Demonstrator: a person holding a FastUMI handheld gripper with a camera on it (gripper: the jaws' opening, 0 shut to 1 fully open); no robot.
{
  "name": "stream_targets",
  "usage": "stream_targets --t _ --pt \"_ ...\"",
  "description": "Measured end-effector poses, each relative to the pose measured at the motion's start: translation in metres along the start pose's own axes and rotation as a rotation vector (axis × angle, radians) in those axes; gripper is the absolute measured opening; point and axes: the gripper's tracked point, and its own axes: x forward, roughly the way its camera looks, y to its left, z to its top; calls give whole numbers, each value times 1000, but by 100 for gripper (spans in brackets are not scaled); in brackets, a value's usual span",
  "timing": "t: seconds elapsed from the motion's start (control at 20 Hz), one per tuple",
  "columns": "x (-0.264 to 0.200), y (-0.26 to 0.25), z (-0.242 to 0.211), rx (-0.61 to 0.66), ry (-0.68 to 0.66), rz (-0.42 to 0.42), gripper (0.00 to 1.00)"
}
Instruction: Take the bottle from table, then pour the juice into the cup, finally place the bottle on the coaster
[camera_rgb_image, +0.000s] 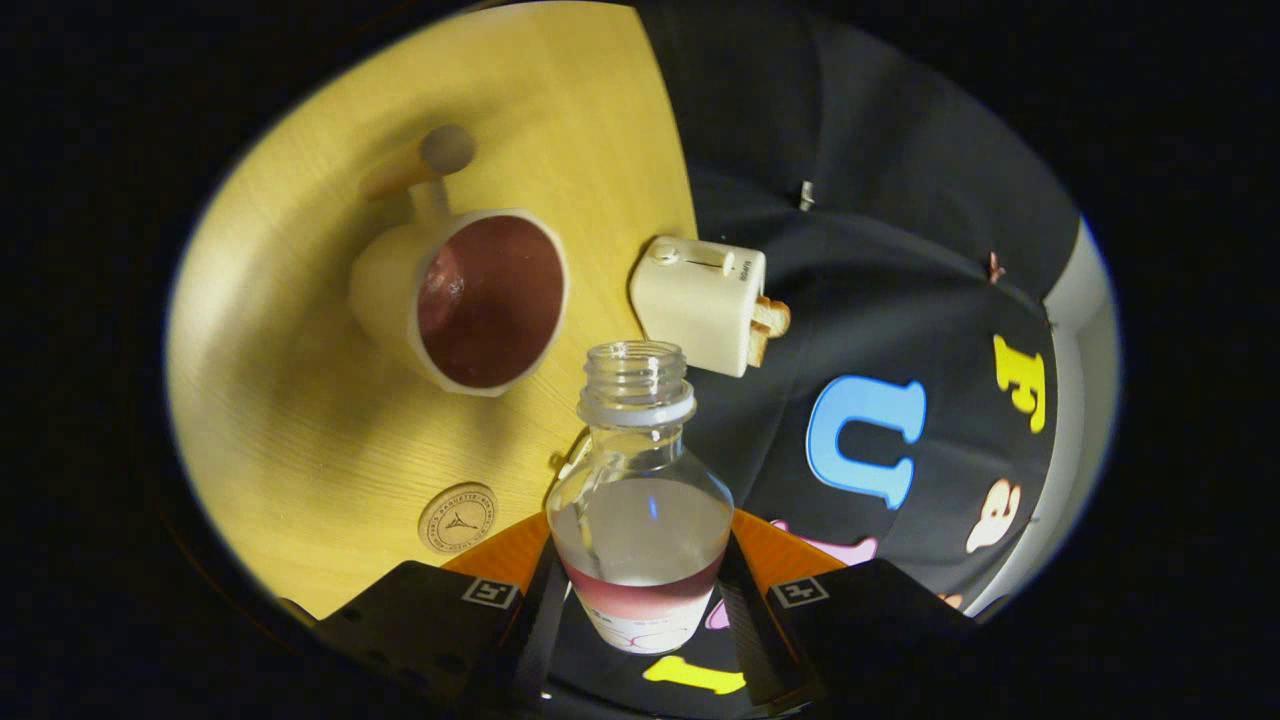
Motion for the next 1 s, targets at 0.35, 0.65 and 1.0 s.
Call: stream_targets --t 0.35,0.65,1.0 --pt "-19 -28 -25 614 -22 -16 76" --pt "-27 -51 -47 1110 -95 -42 76" --pt "-10 -50 -68 1551 -233 -58 76"
